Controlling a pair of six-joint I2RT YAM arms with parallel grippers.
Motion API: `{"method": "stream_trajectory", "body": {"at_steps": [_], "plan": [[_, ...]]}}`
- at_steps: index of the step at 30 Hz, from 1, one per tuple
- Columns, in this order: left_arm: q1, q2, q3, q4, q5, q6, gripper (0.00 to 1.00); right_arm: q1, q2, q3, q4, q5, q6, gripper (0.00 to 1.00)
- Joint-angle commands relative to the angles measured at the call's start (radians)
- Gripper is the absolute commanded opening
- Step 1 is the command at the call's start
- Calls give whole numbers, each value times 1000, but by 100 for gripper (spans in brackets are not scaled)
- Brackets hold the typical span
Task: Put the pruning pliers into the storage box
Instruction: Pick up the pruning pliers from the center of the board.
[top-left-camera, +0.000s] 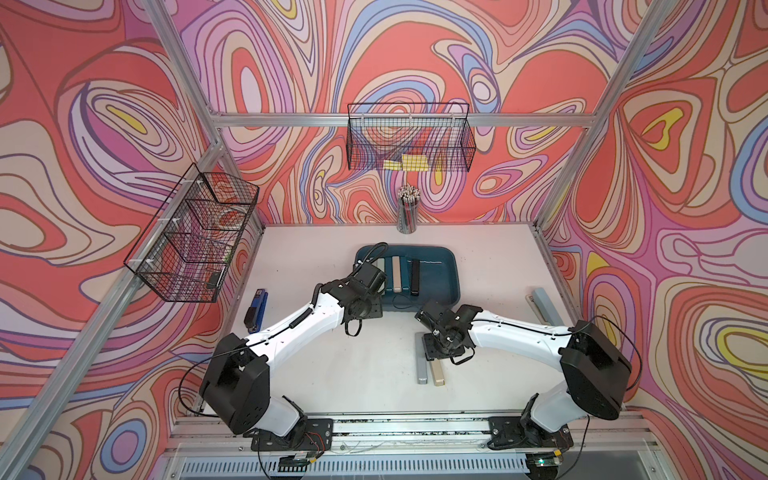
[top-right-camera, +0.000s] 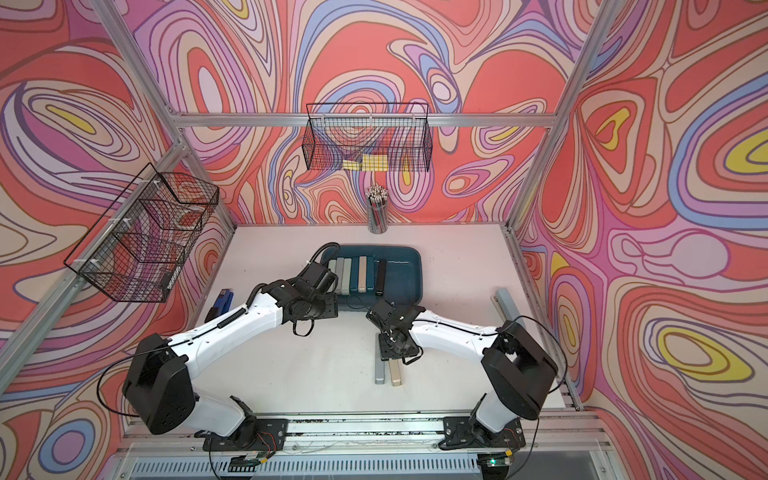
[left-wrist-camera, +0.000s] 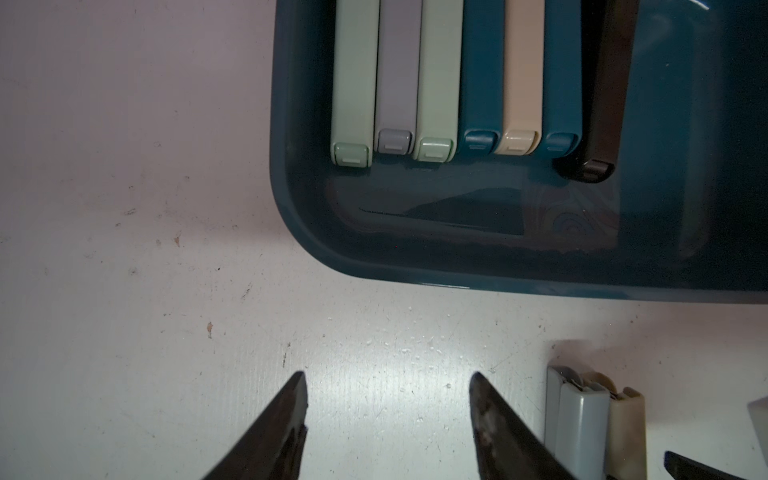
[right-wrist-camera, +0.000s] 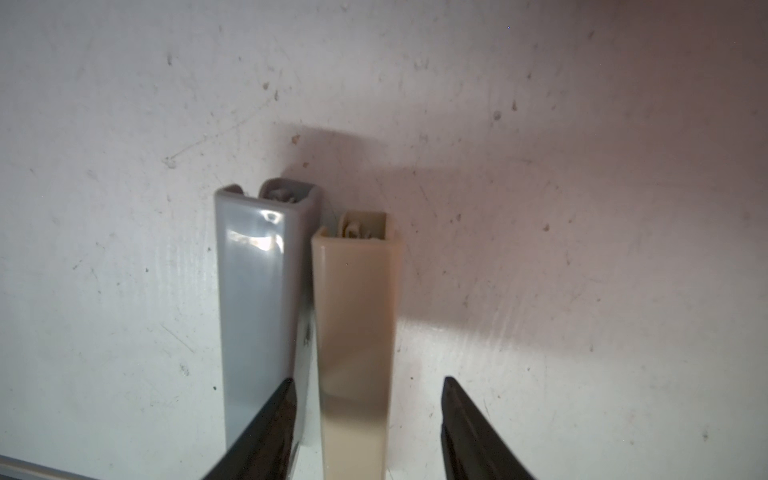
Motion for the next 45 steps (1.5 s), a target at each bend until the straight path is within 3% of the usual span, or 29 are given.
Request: {"method": "stream_trajectory", "body": {"at_steps": [1, 24, 32, 37, 45], "plan": [[6, 3, 10, -18, -7, -11, 63, -1, -11, -28, 24, 4, 15, 56], [6, 2, 3, 1, 0, -18, 63, -3, 56, -12, 63, 34, -42, 29], [6, -15, -5, -7, -10, -15, 63, -31, 6, 197, -124, 106, -96, 27], [6, -41, 8, -34, -51, 0, 63, -119, 18, 355, -200, 116, -164, 26], [6, -105, 11, -75, -95, 7, 63, -281, 175, 632, -165, 104, -336, 25]]}}
